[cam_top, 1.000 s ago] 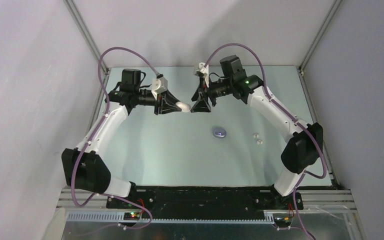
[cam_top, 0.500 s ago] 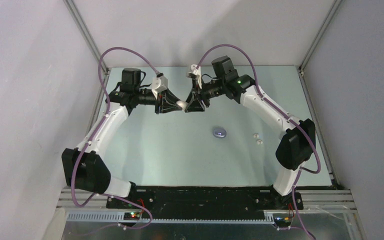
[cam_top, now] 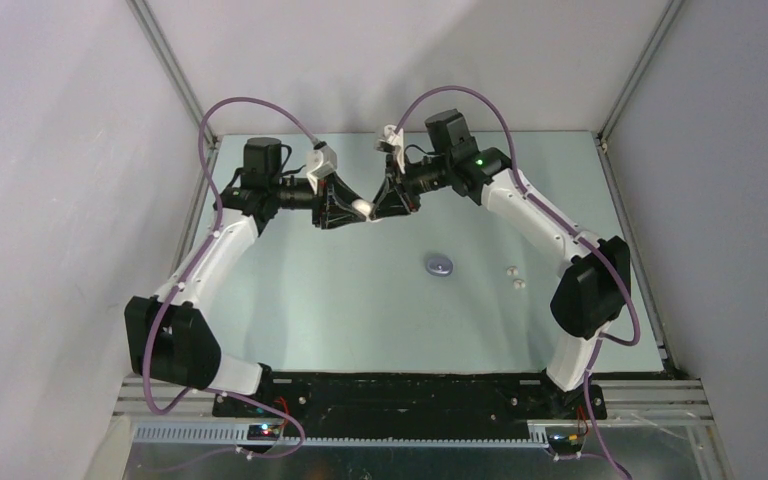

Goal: Insert the wireless bluetooth earbuds into the charging case
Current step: Open the charging case.

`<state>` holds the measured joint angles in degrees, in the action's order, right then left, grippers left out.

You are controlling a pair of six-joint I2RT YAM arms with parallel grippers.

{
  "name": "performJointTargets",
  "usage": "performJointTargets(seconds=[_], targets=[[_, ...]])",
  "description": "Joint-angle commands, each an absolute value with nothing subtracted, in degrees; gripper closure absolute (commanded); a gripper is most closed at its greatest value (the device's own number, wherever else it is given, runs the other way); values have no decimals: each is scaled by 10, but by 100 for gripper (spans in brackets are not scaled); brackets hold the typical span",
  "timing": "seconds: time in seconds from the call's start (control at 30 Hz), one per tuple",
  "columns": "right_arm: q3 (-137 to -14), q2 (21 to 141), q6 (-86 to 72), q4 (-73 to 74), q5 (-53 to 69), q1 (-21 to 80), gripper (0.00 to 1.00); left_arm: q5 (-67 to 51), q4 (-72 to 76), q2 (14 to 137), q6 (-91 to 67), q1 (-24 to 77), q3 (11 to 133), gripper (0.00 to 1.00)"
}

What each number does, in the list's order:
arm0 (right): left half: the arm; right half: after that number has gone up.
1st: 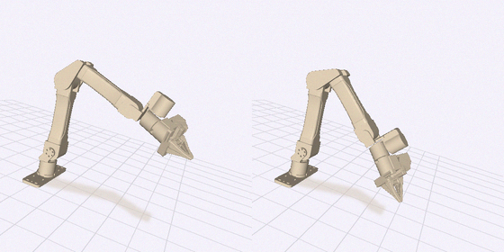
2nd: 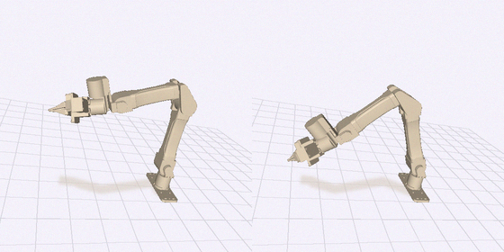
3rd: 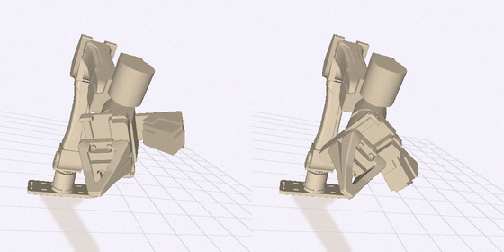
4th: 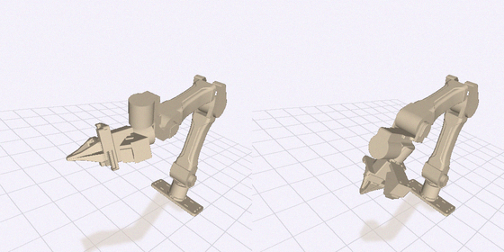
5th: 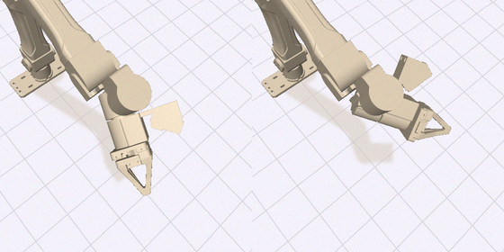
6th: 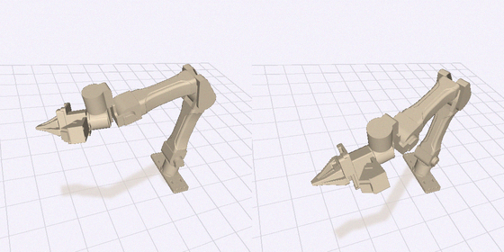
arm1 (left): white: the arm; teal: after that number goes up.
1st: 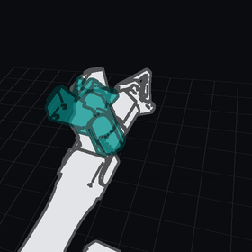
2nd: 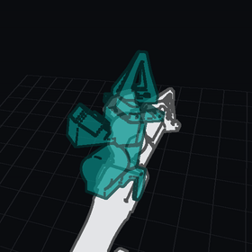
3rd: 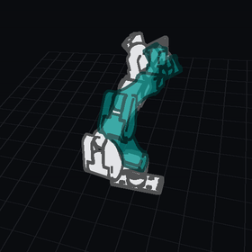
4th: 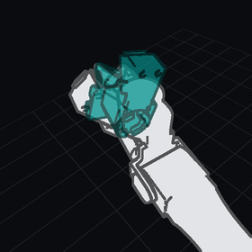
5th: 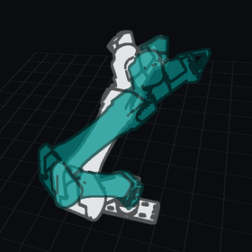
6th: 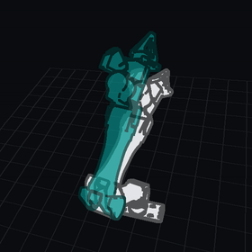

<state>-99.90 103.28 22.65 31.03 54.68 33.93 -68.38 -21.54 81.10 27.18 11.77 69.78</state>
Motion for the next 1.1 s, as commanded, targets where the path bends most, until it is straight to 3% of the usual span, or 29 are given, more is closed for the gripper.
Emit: performJointTargets(seconds=[0.0,0.3,0.7,0.83,0.93,1.07], targets=[[-1007,1001,208,284,553,334,98,-681,-208,802,255,120,700,50],[-993,987,194,271,555,327,99,-693,-178,805,216,119,689,45],[-979,989,164,246,550,331,98,-709,46,808,24,122,643,45],[-980,991,156,239,550,331,98,-712,92,811,-10,123,634,51],[-981,991,151,236,550,332,98,-718,91,817,-18,123,639,63],[-980,990,142,229,550,329,98,-714,76,826,-17,123,644,52]])
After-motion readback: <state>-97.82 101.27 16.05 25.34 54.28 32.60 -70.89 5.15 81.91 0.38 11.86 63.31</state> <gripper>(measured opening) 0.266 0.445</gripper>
